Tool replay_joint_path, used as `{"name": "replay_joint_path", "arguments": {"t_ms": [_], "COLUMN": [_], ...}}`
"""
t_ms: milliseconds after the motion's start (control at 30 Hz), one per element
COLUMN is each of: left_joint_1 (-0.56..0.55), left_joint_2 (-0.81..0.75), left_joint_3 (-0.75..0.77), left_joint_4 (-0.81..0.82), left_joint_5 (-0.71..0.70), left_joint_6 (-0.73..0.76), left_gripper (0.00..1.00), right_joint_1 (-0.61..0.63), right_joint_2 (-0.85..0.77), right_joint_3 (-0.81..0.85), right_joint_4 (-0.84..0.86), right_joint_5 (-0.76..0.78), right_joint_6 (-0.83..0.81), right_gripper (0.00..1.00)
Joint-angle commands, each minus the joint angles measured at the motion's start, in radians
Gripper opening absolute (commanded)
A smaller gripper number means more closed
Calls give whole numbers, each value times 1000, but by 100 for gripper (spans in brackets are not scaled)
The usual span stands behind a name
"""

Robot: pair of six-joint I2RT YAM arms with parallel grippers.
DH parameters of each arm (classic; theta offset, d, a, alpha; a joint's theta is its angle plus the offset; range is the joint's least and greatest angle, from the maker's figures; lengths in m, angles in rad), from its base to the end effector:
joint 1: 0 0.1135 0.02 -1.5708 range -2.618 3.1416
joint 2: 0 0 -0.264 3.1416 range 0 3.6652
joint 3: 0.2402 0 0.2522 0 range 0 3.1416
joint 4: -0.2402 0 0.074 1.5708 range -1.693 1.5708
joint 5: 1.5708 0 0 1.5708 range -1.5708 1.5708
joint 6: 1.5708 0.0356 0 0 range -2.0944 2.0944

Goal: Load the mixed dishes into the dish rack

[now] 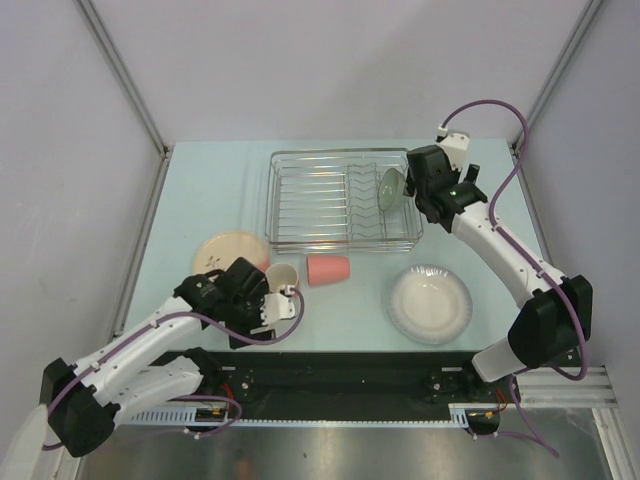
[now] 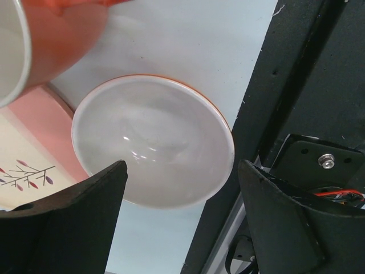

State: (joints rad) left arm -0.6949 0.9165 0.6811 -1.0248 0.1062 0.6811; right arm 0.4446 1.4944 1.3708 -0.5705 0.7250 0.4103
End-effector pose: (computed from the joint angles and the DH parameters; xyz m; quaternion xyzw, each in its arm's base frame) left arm 0.1089 -0.0957 0.2200 0.6328 0.7569 -0.0535 0.1541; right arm 0.3060 0.1196 0.3417 0.1360 0.8491 -0.1277 0.4943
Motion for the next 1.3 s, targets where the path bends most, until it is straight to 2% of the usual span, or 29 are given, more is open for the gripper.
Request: {"name": "replay_joint_path", "arguments": {"t_ms": [0,400,533,633,667,733,900,933,1033,1267], "left_joint_1": [-17,-109,-114,-118,-118,-121,-123,-123,-123,-123], "left_joint_2": [12,76,93,102,105,114,180,186,174,84], "left_joint_3": [3,-64,-75,-103,-121,-135,-135,-134,-114,32], "left_joint_4": [26,115,166,235,256,304,307,310,289,100], "left_joint_5": [-5,-46,-68,-135,-154,-187,-249,-255,-260,-289], "left_joint_6": [1,-8,-15,-21,-28,-58,-120,-126,-135,-135], "left_gripper": [84,84,81,71,63,55,33,20,6,0], "right_joint_1": [-6,-35,-35,-35,-37,-37,-43,-44,-46,-46], "right_joint_2": [-31,-34,-34,-34,-36,-39,-46,-48,-46,-48], "right_joint_3": [-1,-9,-15,-18,-18,-19,-21,-21,-22,-27], "right_joint_4": [15,11,12,14,15,15,21,23,29,40], "right_joint_5": [-6,-13,-16,-15,-15,-16,-15,-16,-22,-39], "right_joint_6": [18,18,18,18,18,18,21,21,18,16], "right_gripper": [100,100,100,99,99,99,99,98,98,98]}}
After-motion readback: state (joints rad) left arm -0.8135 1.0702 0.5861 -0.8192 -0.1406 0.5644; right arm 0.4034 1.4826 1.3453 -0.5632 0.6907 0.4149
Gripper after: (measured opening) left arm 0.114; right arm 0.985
